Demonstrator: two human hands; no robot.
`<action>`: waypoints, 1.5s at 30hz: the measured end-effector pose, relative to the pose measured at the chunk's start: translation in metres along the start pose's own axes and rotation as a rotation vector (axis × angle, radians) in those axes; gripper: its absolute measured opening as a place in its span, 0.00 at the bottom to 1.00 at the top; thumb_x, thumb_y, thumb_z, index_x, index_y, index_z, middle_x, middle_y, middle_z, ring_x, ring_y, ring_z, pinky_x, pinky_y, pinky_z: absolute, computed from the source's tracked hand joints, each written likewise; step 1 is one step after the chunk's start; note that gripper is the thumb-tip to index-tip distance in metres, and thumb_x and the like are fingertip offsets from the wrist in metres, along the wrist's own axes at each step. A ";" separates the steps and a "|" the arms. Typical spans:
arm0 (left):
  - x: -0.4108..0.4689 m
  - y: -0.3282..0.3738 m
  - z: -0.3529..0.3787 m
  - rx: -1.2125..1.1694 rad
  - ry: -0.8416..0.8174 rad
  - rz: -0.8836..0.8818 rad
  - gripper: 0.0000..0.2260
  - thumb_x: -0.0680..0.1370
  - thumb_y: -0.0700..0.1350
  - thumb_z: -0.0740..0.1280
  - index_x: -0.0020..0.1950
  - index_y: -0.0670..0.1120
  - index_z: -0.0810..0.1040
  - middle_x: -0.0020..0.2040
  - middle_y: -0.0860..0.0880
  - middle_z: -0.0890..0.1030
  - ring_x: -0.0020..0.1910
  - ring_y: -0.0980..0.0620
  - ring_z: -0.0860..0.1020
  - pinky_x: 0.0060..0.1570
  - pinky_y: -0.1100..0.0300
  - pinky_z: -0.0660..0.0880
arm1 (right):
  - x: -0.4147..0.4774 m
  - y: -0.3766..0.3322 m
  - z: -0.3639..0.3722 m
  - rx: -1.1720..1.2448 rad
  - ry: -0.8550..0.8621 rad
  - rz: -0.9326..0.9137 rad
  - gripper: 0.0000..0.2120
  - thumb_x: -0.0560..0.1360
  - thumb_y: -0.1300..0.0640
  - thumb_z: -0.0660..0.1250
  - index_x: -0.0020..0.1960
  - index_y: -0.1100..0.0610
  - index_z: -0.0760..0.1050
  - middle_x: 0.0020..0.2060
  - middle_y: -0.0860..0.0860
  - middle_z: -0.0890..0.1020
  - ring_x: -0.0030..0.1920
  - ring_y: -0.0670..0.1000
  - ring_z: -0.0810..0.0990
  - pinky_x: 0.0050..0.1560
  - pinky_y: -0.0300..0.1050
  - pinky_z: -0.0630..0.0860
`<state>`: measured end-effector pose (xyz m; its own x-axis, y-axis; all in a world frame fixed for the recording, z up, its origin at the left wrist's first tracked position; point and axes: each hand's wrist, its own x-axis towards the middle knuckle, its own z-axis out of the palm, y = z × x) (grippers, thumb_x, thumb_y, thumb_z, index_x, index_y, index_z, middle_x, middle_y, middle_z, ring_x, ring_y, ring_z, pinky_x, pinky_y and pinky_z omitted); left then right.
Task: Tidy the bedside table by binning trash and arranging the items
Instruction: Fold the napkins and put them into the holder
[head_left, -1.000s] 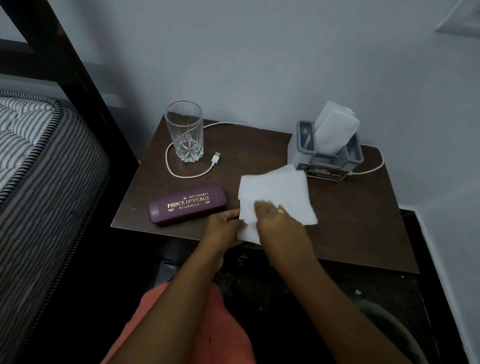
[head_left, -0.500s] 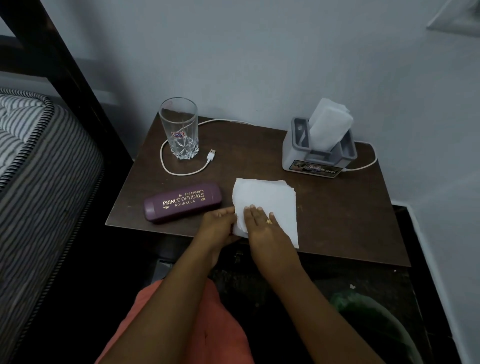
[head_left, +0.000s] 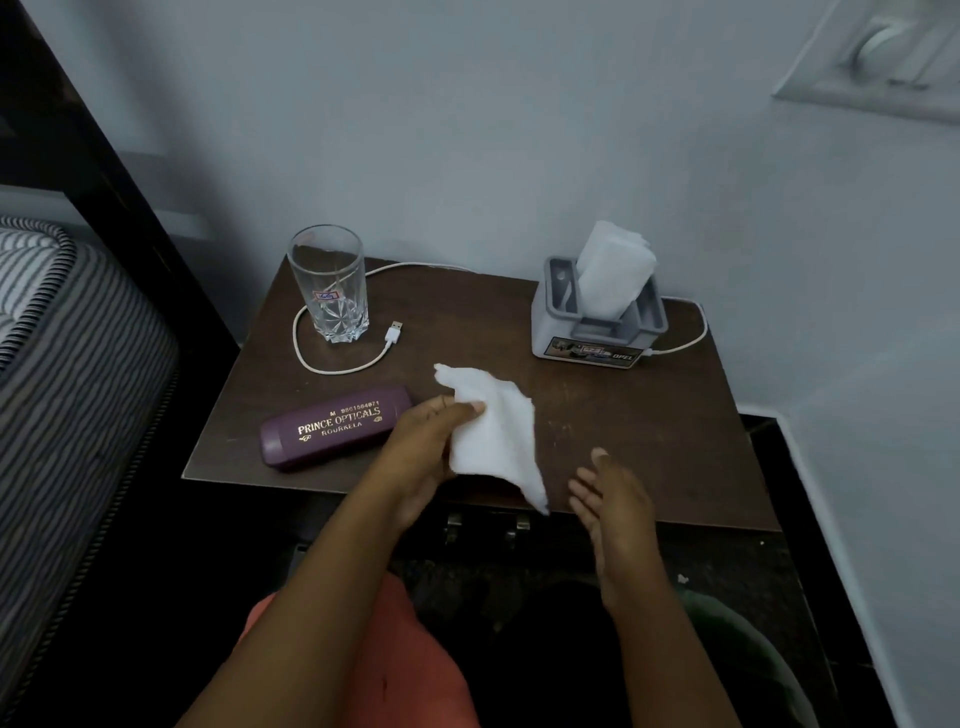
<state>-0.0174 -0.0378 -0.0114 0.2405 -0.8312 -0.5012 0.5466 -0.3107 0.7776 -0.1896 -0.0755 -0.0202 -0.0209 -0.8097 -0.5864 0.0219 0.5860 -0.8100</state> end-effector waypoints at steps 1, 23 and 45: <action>-0.007 0.008 0.004 -0.072 -0.031 0.008 0.07 0.77 0.40 0.63 0.52 0.41 0.79 0.47 0.45 0.84 0.42 0.52 0.83 0.40 0.60 0.80 | -0.002 -0.002 0.002 0.071 -0.068 0.085 0.23 0.77 0.47 0.61 0.66 0.60 0.68 0.62 0.59 0.75 0.57 0.54 0.76 0.60 0.48 0.71; -0.036 -0.006 -0.029 0.251 0.094 0.107 0.14 0.73 0.35 0.69 0.59 0.37 0.76 0.51 0.37 0.83 0.40 0.50 0.83 0.38 0.61 0.80 | -0.011 -0.012 -0.003 0.080 -0.550 -0.017 0.16 0.73 0.66 0.66 0.60 0.57 0.74 0.53 0.56 0.84 0.53 0.55 0.83 0.50 0.47 0.81; 0.011 -0.038 -0.031 0.342 0.309 0.082 0.14 0.73 0.34 0.69 0.58 0.38 0.75 0.48 0.42 0.80 0.39 0.53 0.78 0.35 0.62 0.73 | 0.065 -0.006 0.026 -0.630 -0.034 -0.615 0.17 0.74 0.59 0.67 0.63 0.54 0.75 0.56 0.53 0.76 0.54 0.50 0.76 0.57 0.44 0.72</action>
<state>-0.0111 -0.0211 -0.0584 0.5280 -0.6992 -0.4821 0.2322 -0.4272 0.8739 -0.1650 -0.1326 -0.0536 0.1826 -0.9818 -0.0531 -0.5392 -0.0548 -0.8404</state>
